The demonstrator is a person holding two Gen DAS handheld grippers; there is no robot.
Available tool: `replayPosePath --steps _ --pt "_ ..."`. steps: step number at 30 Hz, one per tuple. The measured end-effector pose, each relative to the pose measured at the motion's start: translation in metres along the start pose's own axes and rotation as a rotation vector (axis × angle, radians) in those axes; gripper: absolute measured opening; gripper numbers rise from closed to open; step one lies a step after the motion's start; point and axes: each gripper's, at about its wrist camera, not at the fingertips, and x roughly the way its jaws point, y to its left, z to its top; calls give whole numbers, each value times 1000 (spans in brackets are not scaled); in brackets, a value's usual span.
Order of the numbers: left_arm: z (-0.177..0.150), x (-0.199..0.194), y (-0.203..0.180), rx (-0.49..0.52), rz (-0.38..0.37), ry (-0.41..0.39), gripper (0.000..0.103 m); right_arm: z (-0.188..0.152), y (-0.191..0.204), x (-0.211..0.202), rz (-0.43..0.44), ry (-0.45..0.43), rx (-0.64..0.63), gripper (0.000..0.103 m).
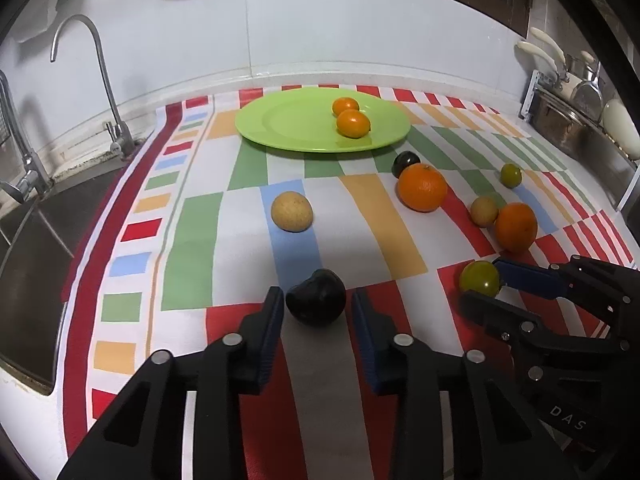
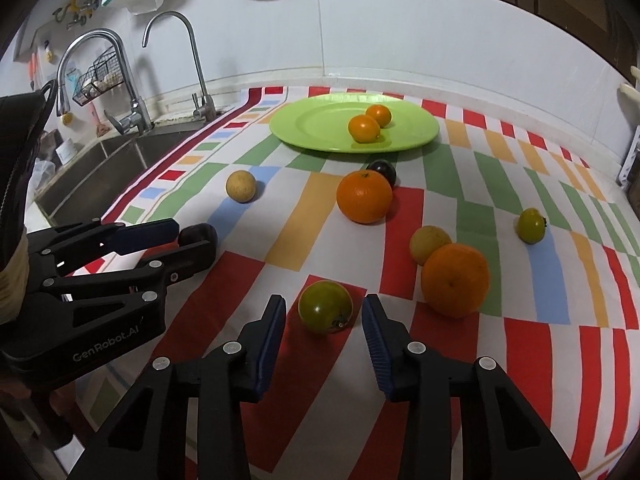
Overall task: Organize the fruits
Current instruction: 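Close the left gripper on the dark plum while the right gripper grasps the green fruit, then carry the plum and green fruit onto the green plate and release both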
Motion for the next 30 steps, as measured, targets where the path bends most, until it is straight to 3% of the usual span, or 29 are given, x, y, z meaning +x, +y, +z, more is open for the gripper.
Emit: replayPosePath --steps 5,15,30 --pt "-1 -1 -2 7 2 -7 31 -1 -1 1 2 4 -1 30" --pt "1 -20 -5 2 19 -34 31 2 0 -10 16 -19 -8 29" --pt "22 -76 -11 -18 23 -131 31 28 7 -60 60 -137 -40 29"
